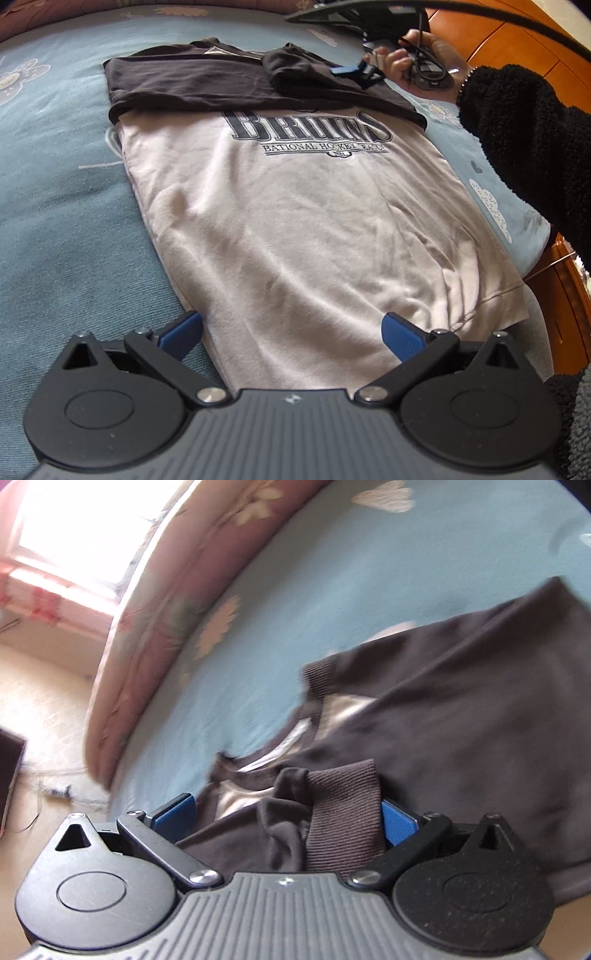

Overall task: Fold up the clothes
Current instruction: 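Lay the sleeve over the first folded sleeve and open the right gripper, then move the left gripper to the ribbed cuff and close on it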

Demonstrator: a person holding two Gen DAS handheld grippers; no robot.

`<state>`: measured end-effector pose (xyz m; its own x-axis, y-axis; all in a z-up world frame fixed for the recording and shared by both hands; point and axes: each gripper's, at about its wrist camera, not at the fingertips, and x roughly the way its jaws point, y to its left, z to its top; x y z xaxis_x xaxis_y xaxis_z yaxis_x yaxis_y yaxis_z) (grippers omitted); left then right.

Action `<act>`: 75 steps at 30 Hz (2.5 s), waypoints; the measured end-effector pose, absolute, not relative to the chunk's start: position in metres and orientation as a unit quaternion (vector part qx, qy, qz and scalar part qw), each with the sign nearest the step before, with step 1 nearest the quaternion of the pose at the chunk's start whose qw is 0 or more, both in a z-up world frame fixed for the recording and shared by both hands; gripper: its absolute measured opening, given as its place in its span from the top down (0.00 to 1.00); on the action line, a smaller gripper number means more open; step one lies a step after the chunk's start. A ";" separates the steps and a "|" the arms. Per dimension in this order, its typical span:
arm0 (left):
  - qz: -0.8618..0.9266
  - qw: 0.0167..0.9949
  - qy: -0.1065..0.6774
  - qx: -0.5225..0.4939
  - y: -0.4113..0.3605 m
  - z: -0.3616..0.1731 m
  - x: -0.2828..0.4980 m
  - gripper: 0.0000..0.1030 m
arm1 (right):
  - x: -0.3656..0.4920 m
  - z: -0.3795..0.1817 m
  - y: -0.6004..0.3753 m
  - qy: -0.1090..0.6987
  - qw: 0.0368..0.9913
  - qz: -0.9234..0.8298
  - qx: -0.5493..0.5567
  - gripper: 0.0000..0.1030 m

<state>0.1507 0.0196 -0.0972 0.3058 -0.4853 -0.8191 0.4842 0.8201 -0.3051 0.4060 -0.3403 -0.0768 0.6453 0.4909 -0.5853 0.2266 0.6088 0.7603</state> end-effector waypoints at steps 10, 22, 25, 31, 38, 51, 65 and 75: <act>-0.293 0.810 0.508 -0.011 0.027 -0.100 0.150 0.01 | 0.433 -0.059 -0.246 0.443 0.764 0.228 0.410 0.00; -0.286 0.814 0.506 0.004 0.030 -0.098 0.147 0.01 | 0.388 -0.018 -0.276 0.441 0.845 0.179 0.243 0.00; -0.277 0.817 0.505 0.001 0.034 -0.095 0.148 0.01 | 0.373 -0.019 -0.285 0.445 0.865 0.157 0.170 0.00; -0.264 0.827 0.495 -0.039 0.054 -0.069 0.167 0.01 | 0.341 -0.021 -0.300 0.446 0.884 0.132 0.049 0.00; -0.310 0.809 0.453 -0.208 0.050 -0.021 0.260 0.01 | 0.302 -0.039 -0.302 0.459 0.873 0.166 0.020 0.00; -0.233 0.731 0.496 -0.407 -0.019 -0.133 0.425 0.02 | 0.244 -0.054 -0.321 0.435 0.878 0.184 0.084 0.00; -0.202 0.758 0.434 -0.442 -0.006 -0.164 0.421 0.47 | 0.250 -0.063 -0.327 0.420 0.880 0.187 0.119 0.00; -0.183 0.757 0.431 -0.455 -0.005 -0.178 0.433 0.75 | 0.249 -0.067 -0.327 0.427 0.877 0.185 0.123 0.00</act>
